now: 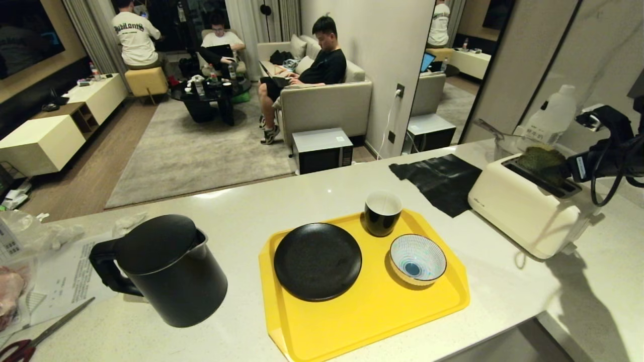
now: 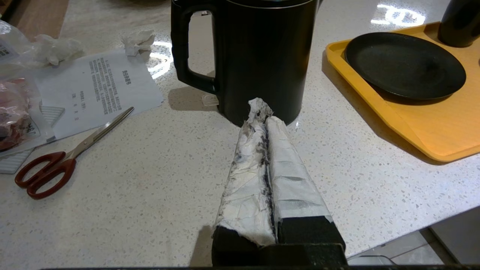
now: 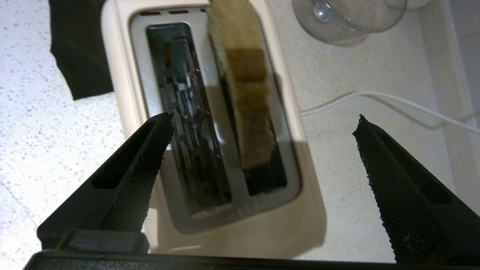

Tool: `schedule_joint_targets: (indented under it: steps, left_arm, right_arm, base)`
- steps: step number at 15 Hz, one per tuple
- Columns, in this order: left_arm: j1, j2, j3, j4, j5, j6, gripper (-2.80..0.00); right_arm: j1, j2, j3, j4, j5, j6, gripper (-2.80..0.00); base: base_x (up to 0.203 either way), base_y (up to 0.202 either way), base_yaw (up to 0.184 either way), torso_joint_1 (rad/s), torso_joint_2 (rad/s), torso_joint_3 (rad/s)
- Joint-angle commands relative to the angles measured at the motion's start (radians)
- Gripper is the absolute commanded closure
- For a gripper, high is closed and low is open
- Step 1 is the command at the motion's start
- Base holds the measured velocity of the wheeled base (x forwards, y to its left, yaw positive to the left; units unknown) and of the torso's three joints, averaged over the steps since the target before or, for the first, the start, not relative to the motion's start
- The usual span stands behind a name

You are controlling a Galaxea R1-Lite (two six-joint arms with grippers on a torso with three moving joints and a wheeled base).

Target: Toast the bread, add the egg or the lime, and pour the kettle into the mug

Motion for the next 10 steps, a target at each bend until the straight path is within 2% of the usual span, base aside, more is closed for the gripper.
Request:
schedule_joint_targets:
  steps: [1,3,4,10]
  left_arm:
    - [0.000,-0.003,0.000,0.000,0.000,-0.001,0.00]
    - [0.000,-0.003,0.000,0.000,0.000,-0.001,0.00]
    - [0.000,-0.003,0.000,0.000,0.000,-0.001,0.00]
    - [0.000,-0.003,0.000,0.000,0.000,-0.001,0.00]
  right_arm:
    - [0.013,0.024,-0.008,0.000,-0.003,-0.003,-2.80]
    - [0.019,0.029,-0.008,-0.003,-0.014,-0.003,-2.80]
    - [0.019,0.029,-0.012,-0.003,-0.014,-0.003,0.00]
    - [0.019,0.027,-0.009,-0.003,-0.014,-0.002,0.00]
  base:
    - [0.000,0.000,0.000,0.000,0.00,0.000]
    - [0.000,0.000,0.000,0.000,0.00,0.000]
    - [0.000,0.000,0.000,0.000,0.00,0.000]
    - [0.000,0.000,0.000,0.000,0.00,0.000]
